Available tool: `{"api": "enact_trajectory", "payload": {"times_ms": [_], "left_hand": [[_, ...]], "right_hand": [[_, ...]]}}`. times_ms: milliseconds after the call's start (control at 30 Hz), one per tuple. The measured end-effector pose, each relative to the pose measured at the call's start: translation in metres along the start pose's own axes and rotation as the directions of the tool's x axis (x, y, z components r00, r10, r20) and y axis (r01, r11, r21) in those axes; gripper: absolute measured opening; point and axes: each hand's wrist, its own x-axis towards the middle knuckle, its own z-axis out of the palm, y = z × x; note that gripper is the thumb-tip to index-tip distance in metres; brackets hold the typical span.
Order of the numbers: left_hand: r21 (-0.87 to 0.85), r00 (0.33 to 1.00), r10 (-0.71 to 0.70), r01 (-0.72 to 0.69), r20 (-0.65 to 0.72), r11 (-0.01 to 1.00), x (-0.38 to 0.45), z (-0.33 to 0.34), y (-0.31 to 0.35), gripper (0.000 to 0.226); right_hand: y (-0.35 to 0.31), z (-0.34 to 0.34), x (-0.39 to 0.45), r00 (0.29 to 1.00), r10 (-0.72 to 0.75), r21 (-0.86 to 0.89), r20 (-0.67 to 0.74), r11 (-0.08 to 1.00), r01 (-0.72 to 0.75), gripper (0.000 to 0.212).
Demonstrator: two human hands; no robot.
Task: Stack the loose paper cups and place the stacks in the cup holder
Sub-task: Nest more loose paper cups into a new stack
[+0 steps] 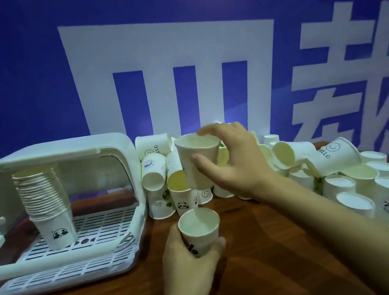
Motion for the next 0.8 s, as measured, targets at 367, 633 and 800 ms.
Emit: {"api": "enact_trajectory", "payload": {"times_ms": [367,633,800], "left_hand": [[0.033,1.0,-0.006,0.005,0.029,0.999,0.0,0.0,0.002,0.053],[0.072,0.999,0.01,-0.013,0.04,0.997,-0.001,-0.002,0.005,0.064],[0.122,0.999,0.018,-0.022,0.034,0.992,-0.001,-0.003,0.002,0.061]], "right_hand": [[-0.017,0.005,-0.053,0.903,0.201,0.112,0.379,0.959,-0.261,0.064],[-0.011,0.008,-0.071,0.872,0.212,0.1,0.442,0.954,-0.283,0.076],[-0.004,0.015,-0.083,0.878,0.178,-0.045,0.445,0.983,-0.176,0.067]]}}
